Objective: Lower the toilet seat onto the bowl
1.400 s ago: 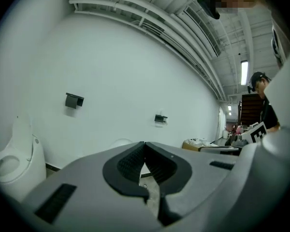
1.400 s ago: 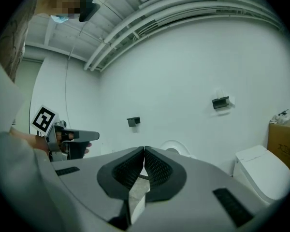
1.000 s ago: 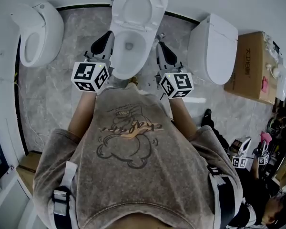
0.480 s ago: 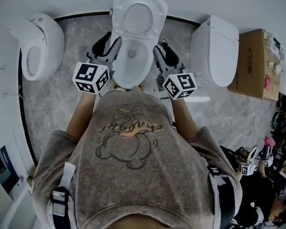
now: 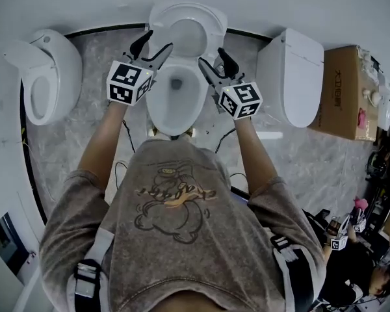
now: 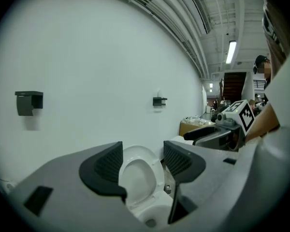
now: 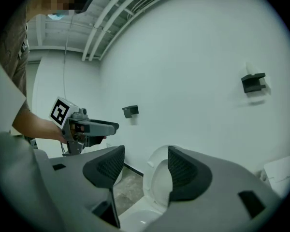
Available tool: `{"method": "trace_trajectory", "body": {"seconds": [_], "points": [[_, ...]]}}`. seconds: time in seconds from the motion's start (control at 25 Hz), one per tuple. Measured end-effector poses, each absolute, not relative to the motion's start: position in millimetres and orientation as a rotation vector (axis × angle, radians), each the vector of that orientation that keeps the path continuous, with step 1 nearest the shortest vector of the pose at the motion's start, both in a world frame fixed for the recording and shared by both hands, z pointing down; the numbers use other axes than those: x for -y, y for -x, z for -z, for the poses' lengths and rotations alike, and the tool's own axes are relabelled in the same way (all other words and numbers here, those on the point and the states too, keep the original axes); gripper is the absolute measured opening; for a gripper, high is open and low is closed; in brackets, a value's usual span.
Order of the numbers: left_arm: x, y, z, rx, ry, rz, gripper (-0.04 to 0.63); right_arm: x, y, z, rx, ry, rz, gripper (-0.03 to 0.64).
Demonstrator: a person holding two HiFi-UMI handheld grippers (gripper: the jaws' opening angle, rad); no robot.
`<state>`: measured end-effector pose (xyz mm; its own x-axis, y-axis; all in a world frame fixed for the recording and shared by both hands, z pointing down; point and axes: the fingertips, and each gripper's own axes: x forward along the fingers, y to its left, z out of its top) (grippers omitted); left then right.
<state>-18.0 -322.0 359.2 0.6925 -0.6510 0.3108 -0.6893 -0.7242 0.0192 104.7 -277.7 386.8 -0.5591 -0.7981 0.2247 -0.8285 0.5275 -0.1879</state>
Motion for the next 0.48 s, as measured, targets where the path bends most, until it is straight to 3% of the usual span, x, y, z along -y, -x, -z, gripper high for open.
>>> {"method": "trace_trajectory", "body": {"seconds": [0.48], "points": [[459, -29, -469, 0.965, -2.838, -0.7, 0.256, 423, -126, -471, 2.517, -1.268, -0.333, 0.275]]}}
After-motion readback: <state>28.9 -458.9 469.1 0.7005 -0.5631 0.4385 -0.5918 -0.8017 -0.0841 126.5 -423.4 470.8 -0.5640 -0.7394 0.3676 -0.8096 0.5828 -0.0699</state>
